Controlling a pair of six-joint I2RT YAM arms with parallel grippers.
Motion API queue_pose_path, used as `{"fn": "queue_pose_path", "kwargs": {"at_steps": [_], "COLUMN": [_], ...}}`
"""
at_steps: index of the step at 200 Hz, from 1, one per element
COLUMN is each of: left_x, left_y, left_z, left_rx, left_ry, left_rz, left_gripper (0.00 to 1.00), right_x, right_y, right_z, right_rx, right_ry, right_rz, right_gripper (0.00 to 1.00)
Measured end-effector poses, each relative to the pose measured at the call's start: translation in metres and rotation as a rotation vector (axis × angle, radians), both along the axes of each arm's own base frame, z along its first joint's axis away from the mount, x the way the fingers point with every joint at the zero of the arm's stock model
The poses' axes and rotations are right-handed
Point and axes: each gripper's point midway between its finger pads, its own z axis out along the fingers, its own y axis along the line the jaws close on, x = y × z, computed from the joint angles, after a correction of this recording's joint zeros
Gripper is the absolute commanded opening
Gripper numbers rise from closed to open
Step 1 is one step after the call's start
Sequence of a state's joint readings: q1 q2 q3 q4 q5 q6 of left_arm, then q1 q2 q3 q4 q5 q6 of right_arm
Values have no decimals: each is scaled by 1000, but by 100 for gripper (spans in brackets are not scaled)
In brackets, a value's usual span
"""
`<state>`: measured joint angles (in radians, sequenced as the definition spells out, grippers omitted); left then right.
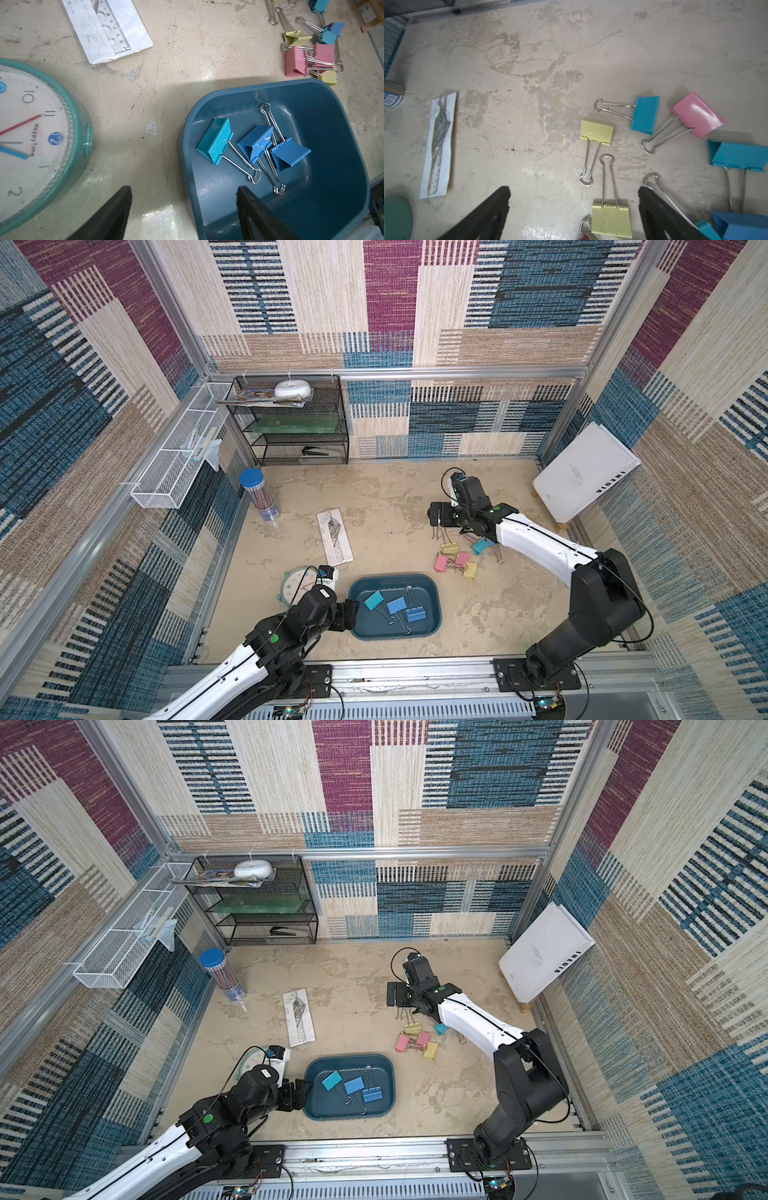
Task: Put the binder clips in the storage box
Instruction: Pick up the binder clip at the center of the board.
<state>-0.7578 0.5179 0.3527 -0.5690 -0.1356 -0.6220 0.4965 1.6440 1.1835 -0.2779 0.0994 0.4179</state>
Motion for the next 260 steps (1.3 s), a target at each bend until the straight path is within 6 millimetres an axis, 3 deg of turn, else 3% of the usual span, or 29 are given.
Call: {"fn": "queue_pose_path", "kwargs": {"at_steps": [40, 137, 188, 231, 260], "left_x": [0, 0, 0, 0, 1], "left_y": [0, 0, 0, 0, -1], "left_z": [0, 0, 0, 1, 2], "left_rx": [0, -1, -1, -3, -8], "left_ry": [0, 0, 0, -3, -8], "left_rz": [0, -1, -1, -1, -1], "left_gripper": [83, 83, 83, 83, 83], "right_x": [15, 43, 47, 55, 60], "right_y": [0, 8, 7, 8, 8], "right_z": [-42, -96, -110, -112, -113], "right_rx": [-83, -136, -146, -154, -159], "right_ry": [94, 184, 207, 193, 188], "right_rz": [-20, -32, -41, -56, -62], "right_gripper": [99, 98, 86, 80, 71]}}
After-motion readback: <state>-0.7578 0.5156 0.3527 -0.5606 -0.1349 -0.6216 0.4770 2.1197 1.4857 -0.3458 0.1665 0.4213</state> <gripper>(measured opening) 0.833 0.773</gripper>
